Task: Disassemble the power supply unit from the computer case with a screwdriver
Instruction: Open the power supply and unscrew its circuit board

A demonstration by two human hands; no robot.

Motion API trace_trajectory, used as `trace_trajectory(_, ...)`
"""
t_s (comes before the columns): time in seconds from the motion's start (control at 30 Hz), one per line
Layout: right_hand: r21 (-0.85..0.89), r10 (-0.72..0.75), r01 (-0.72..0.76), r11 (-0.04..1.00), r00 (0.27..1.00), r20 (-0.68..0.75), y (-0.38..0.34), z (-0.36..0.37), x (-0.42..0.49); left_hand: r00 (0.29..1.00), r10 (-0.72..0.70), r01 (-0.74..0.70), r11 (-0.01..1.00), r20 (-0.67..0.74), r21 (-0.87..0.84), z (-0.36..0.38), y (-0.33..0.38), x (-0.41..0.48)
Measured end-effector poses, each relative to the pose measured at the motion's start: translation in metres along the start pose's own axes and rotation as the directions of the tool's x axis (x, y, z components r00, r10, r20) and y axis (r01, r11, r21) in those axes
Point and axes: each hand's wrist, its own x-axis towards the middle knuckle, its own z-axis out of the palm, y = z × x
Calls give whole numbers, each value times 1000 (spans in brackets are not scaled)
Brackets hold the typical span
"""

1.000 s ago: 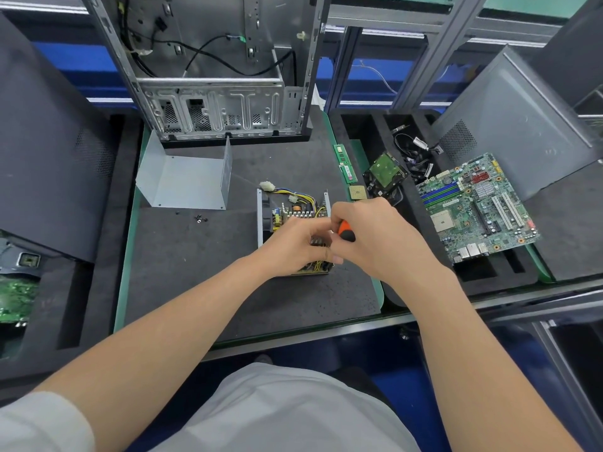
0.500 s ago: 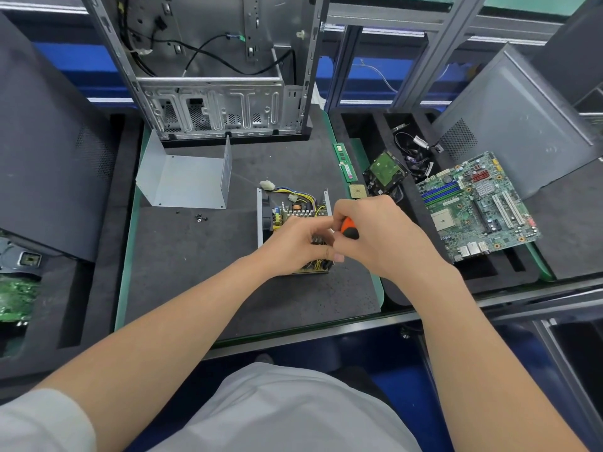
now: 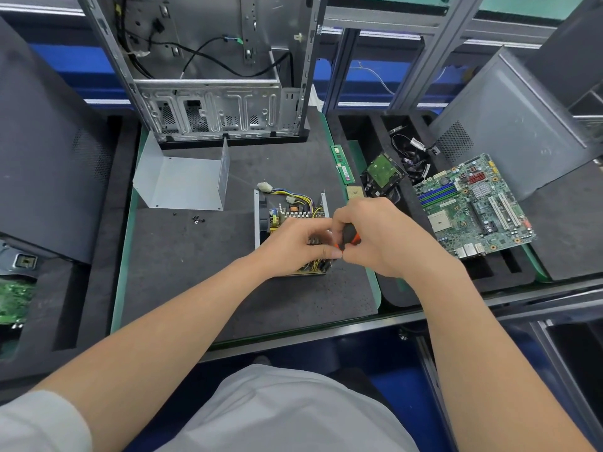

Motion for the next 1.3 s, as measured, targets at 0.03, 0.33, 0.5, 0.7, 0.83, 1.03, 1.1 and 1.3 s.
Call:
trace_trajectory(0.03, 1, 16, -16, 1000, 1000, -1, -1, 1, 1, 1000, 13, -13, 1000, -6, 7, 0, 1, -1)
trace_trajectory(0.33, -191, 392, -425, 885, 900, -188, -16, 12, 16, 1000, 14, -14, 999, -10, 33, 0, 8, -2)
trace_trajectory(0.5, -171, 139, -145, 975, 989, -48, -3, 4, 11, 1000, -4, 4, 1000, 20, 11, -4, 9, -1)
trace_trajectory(0.7, -144, -249, 278, 950, 950, 190, 11, -20, 8, 990, 26, -28, 1000, 139, 9, -15, 9, 3)
trace_trajectory(0.83, -229, -350, 410, 883, 899, 263, 5, -17, 18, 987, 23, -25, 1000, 156, 9, -18, 8, 5)
trace_trajectory(1.03, -263, -244, 276, 924, 958, 151, -2, -14, 12, 999, 14, -16, 997, 31, 74, -10, 6, 2)
trace_trajectory(1.1, -376, -64, 33, 926, 996, -70, -10, -3, 9, 1000, 26, -26, 997, -4, 78, -6, 7, 1)
trace_trajectory(1.3, -277, 265, -296, 914, 954, -143, -30, 14, 21, 1000, 20, -20, 999, 8, 31, -3, 4, -2)
